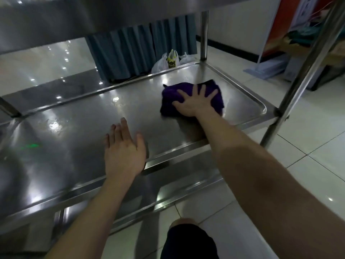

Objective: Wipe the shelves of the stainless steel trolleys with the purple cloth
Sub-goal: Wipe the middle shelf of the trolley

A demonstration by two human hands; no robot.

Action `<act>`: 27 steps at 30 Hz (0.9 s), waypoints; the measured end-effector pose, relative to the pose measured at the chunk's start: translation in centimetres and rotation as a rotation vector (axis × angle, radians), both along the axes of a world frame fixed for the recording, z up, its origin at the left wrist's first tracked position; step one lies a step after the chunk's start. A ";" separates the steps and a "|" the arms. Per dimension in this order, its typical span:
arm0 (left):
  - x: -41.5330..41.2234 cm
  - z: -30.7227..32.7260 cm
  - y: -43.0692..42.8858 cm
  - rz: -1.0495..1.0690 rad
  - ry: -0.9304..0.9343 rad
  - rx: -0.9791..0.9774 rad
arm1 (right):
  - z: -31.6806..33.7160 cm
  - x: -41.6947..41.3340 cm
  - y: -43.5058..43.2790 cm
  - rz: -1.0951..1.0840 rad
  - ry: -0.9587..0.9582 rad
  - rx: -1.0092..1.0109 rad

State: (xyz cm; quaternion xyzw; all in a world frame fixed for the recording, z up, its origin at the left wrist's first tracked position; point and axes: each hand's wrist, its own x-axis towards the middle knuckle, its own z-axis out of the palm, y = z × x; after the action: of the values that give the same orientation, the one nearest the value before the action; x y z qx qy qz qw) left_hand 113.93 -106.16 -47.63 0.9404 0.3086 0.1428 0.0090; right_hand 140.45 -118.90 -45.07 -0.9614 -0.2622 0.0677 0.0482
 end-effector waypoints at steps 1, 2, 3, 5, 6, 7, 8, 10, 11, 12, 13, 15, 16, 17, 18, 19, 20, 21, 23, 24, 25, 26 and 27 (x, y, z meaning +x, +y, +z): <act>0.0 0.1 0.1 0.006 -0.065 -0.024 | -0.1 -2.0 1.7 0.065 -0.008 -0.003; 0.0 0.0 0.1 0.010 -0.101 -0.026 | -0.4 -4.0 2.9 0.145 -0.009 -0.005; -0.1 0.0 0.0 0.019 -0.127 -0.015 | -0.8 -5.8 3.5 0.236 -0.006 -0.002; -0.3 -0.2 0.1 0.013 -0.129 0.004 | -1.4 -7.5 2.6 0.408 0.017 0.028; -0.4 -0.2 0.1 0.013 -0.122 0.001 | -1.3 -7.3 1.2 0.472 0.040 0.050; -0.4 -0.2 0.2 0.020 -0.108 0.000 | -1.1 -6.5 -0.6 0.507 0.060 0.067; -0.4 -0.1 0.2 0.023 -0.104 -0.004 | -1.0 -5.2 -2.7 0.504 0.066 0.073; -0.4 0.1 0.0 0.036 -0.115 -0.011 | -0.7 -2.1 -7.6 0.371 0.037 0.061; -0.3 0.3 -0.2 0.037 -0.134 -0.033 | -0.6 -0.5 -10.2 0.256 0.018 0.052; -0.2 0.4 -0.4 0.044 -0.149 -0.050 | -0.6 0.7 -12.8 0.131 0.002 0.048; -0.2 0.4 -0.6 0.045 -0.166 -0.061 | -0.7 1.5 -14.9 0.007 -0.011 0.050; -0.1 0.1 -0.6 0.042 -0.191 -0.065 | -0.8 1.4 -16.7 -0.176 -0.029 0.048; 0.0 -0.1 -0.5 0.033 -0.203 -0.063 | -0.8 0.3 -16.2 -0.225 -0.034 0.041; 0.0 -0.3 -0.3 0.029 -0.208 -0.065 | -0.8 -1.4 -15.0 -0.242 -0.031 0.042; 0.0 -0.4 -0.1 0.028 -0.212 -0.069 | -0.8 -3.5 -13.3 -0.222 -0.024 0.051; 0.1 -0.5 0.1 0.028 -0.216 -0.071 | -0.9 -5.8 -11.6 -0.159 -0.024 0.065; 0.2 -0.7 0.4 0.029 -0.219 -0.070 | -1.1 -8.1 -10.0 -0.056 -0.032 0.079; 0.3 -0.9 0.6 0.028 -0.220 -0.069 | -1.3 -10.3 -9.0 0.067 -0.037 0.092; 0.3 -1.1 0.9 0.026 -0.223 -0.072 | -1.6 -12.5 -8.8 0.271 -0.030 0.127; 0.4 -1.2 1.1 0.026 -0.232 -0.071 | -1.3 -12.2 -9.7 0.326 -0.021 0.139; 0.4 -1.2 1.1 0.027 -0.238 -0.073 | -1.0 -11.2 -11.0 0.341 -0.021 0.139; 0.4 -1.3 1.2 0.028 -0.239 -0.075 | -0.8 -9.7 -12.7 0.304 -0.032 0.117; 0.4 -1.2 1.2 0.029 -0.236 -0.074 | -0.7 -7.9 -14.8 0.212 -0.049 0.084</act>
State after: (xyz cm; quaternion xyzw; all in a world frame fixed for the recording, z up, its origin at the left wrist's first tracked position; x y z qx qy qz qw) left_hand 114.32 -104.96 -48.86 0.9114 0.3241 0.2413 0.0780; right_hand 132.52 -133.65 -45.77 -0.9267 -0.3664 0.0378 0.0744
